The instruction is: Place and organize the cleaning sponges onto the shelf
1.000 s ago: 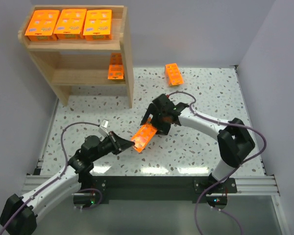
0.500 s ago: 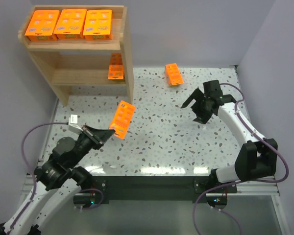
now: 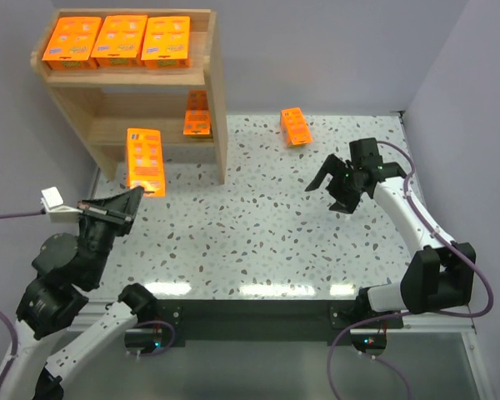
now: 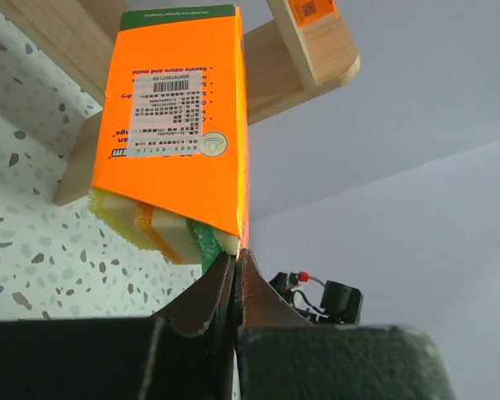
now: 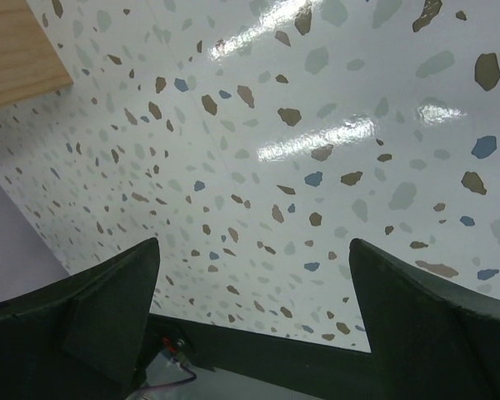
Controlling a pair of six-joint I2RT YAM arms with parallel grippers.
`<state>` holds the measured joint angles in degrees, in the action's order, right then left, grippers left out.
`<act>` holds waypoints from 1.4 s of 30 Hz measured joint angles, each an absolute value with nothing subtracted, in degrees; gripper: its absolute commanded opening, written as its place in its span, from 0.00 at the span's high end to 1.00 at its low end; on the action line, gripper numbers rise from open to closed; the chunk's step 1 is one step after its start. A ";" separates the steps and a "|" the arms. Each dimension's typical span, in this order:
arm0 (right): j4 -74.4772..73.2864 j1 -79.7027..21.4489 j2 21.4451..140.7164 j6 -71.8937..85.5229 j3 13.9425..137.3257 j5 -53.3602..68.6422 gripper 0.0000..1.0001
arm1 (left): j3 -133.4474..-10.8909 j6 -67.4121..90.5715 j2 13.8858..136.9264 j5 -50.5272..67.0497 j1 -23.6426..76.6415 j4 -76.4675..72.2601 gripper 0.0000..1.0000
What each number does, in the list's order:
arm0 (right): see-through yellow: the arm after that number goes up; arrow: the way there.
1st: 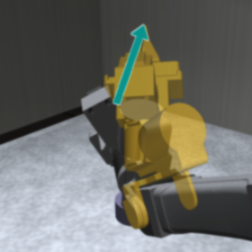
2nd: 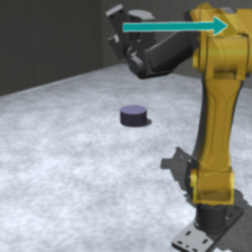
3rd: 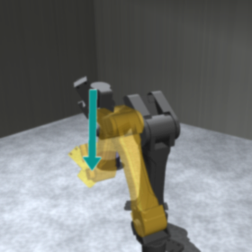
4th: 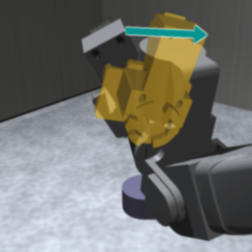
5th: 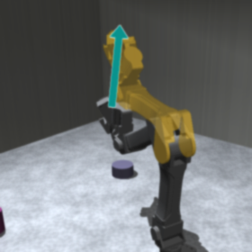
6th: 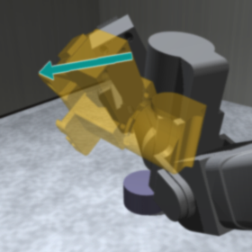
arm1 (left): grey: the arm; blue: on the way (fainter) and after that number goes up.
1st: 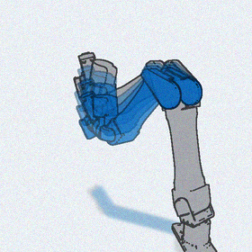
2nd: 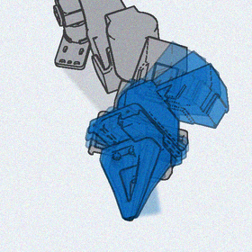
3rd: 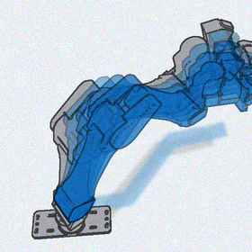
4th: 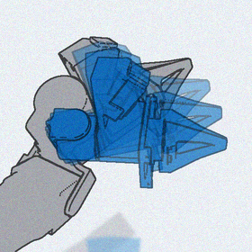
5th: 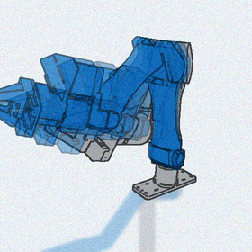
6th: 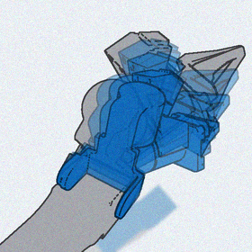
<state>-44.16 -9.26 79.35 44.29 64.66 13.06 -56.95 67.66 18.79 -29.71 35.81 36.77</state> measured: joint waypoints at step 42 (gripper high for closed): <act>-45.19 -4.86 77.30 35.90 62.78 22.11 0.01 | -52.58 67.11 43.83 21.74 -6.48 8.25 1.00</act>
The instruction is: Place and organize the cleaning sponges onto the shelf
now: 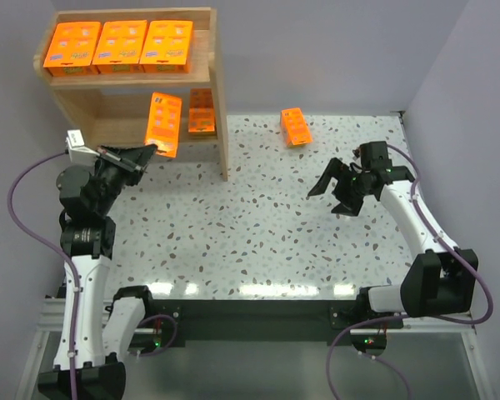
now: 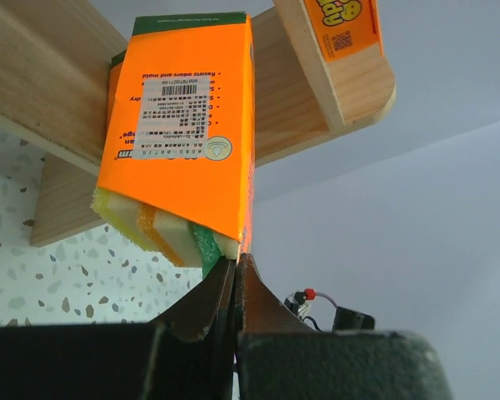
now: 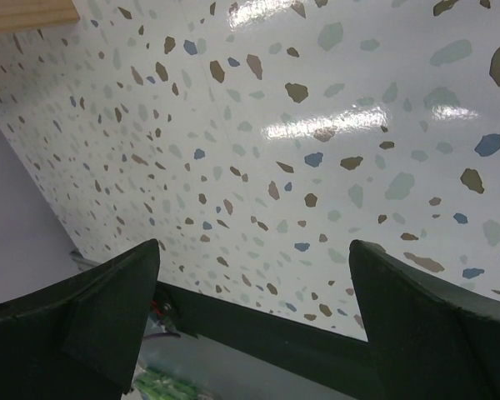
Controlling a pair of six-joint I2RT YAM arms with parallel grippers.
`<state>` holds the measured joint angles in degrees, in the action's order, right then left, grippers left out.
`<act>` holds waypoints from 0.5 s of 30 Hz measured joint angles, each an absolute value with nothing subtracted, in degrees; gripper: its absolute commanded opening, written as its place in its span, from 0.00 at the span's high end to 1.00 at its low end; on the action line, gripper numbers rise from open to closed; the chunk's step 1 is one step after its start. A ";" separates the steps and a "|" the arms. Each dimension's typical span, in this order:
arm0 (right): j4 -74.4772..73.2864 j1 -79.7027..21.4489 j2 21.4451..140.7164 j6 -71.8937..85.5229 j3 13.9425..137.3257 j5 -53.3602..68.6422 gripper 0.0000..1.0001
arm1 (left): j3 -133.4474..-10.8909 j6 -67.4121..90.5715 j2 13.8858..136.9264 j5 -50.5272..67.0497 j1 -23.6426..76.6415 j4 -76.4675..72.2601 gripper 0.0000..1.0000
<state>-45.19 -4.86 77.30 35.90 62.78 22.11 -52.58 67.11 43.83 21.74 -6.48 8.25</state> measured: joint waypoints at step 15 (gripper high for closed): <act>-44.14 -4.69 78.04 35.09 61.91 22.74 0.01 | -49.21 72.93 62.89 25.89 -9.67 -13.13 1.00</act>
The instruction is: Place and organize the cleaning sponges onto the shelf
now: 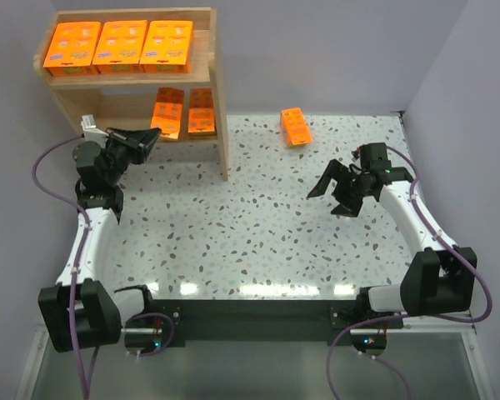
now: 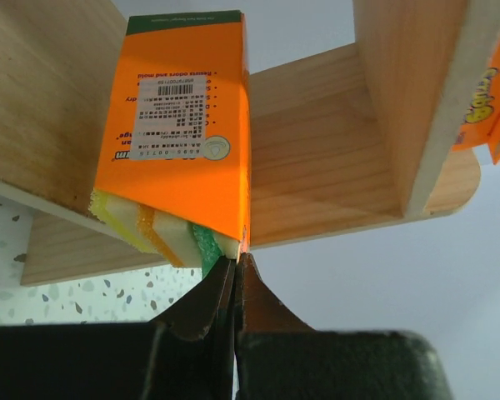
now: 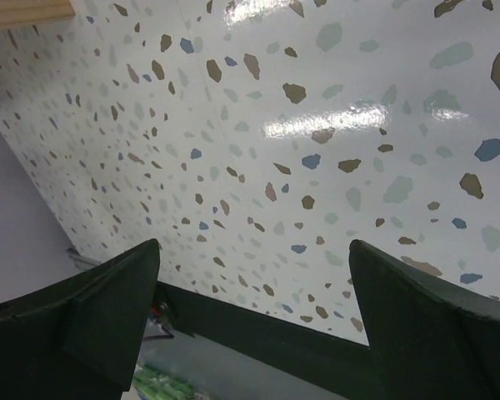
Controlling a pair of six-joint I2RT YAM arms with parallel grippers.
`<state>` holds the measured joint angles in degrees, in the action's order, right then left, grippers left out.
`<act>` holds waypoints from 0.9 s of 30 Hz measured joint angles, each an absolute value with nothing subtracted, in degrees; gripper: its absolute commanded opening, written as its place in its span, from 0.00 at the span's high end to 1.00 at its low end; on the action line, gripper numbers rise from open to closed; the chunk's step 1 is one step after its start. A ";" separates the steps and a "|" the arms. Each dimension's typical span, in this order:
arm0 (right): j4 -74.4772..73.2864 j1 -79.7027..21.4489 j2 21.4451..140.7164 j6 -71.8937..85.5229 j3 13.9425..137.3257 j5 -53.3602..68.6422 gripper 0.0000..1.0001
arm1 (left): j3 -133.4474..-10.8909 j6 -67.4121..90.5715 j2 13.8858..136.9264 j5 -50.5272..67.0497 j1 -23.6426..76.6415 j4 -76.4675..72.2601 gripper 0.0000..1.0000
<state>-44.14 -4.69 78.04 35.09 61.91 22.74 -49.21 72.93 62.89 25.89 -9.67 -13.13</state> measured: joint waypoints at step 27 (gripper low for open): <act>-39.07 -4.43 77.71 32.91 61.69 24.21 0.01 | -49.56 84.27 81.41 27.92 -7.27 -33.41 0.57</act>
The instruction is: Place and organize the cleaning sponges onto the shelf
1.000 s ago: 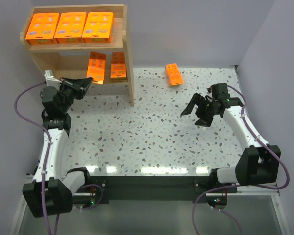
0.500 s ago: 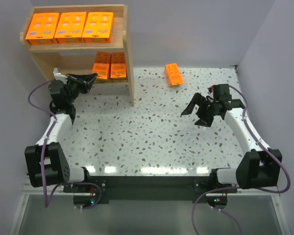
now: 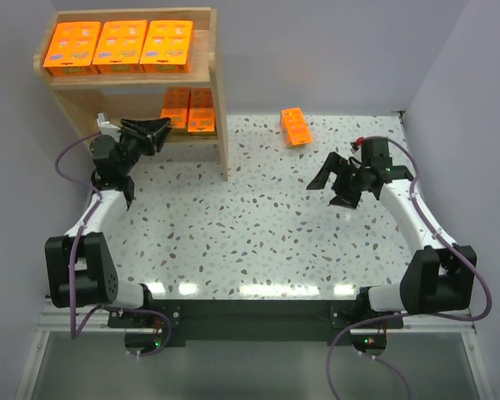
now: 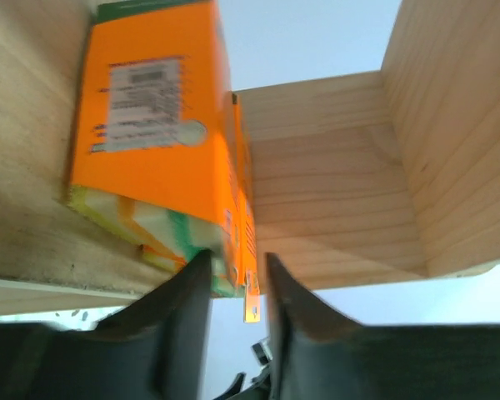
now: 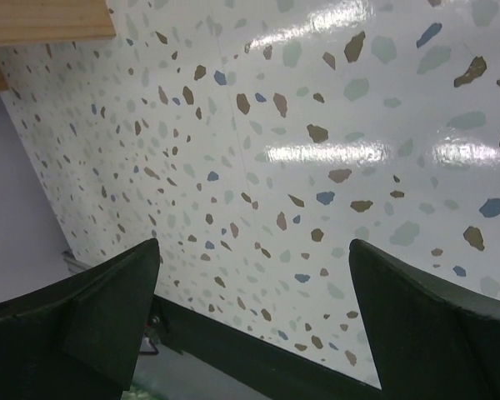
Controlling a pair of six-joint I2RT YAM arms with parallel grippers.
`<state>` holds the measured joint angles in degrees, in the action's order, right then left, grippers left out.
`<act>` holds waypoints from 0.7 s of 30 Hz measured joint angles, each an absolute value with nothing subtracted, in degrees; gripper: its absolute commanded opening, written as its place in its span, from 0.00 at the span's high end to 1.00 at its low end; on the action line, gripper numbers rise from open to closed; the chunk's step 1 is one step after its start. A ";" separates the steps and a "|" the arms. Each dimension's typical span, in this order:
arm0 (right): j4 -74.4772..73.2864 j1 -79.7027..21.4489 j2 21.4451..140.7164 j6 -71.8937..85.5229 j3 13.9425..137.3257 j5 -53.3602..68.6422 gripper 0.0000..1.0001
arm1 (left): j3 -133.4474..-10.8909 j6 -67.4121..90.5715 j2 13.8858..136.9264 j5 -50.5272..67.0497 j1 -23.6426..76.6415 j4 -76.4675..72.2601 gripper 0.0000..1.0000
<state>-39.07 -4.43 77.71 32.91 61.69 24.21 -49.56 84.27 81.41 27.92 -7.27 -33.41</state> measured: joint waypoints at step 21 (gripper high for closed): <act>-26.26 -6.83 110.74 15.38 97.54 4.29 0.01 | -45.19 68.69 44.95 30.50 -7.46 -5.65 0.00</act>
<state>-26.26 -6.83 110.74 15.38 97.54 4.29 -45.19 68.69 44.95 30.50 -7.46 -5.65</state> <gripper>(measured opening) 0.989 0.997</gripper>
